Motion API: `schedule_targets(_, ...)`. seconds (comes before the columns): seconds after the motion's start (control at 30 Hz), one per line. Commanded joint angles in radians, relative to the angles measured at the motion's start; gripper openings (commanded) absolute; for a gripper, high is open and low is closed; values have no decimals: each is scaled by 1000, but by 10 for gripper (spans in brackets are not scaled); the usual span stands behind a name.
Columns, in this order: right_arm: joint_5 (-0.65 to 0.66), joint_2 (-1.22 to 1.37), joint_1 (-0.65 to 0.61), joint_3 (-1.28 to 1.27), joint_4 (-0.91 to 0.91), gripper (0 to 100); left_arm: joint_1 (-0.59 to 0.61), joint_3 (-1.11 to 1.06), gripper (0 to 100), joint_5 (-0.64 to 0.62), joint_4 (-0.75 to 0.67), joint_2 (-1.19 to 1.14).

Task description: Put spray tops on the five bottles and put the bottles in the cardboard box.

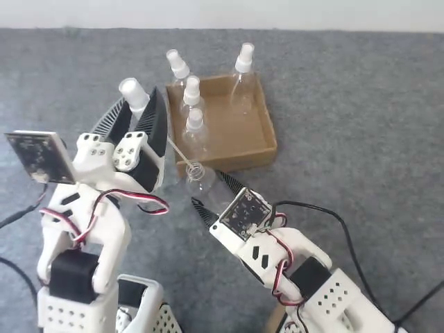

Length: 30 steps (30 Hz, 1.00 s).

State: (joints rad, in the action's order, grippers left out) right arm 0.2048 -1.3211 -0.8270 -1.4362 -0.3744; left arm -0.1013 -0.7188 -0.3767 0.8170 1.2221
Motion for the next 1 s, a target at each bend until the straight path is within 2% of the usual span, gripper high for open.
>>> schedule_targets(0.0,17,-28,-5,14,27,46,-29,28,13,8,17,14)
schedule_targets(0.2,17,-28,-2,14,28,45,-124,-39,13,11,38,14)
schedule_targets(0.37,17,-30,-1,14,28,45,-158,-88,13,46,41,14)
schedule_targets(0.6,15,-30,-1,15,28,44,-161,-170,13,86,43,14)
schedule_targets(0.8,15,-30,-1,15,28,44,-166,-166,17,89,106,20)
schedule_targets(0.97,15,-30,-1,15,28,44,-164,-173,131,118,158,114)
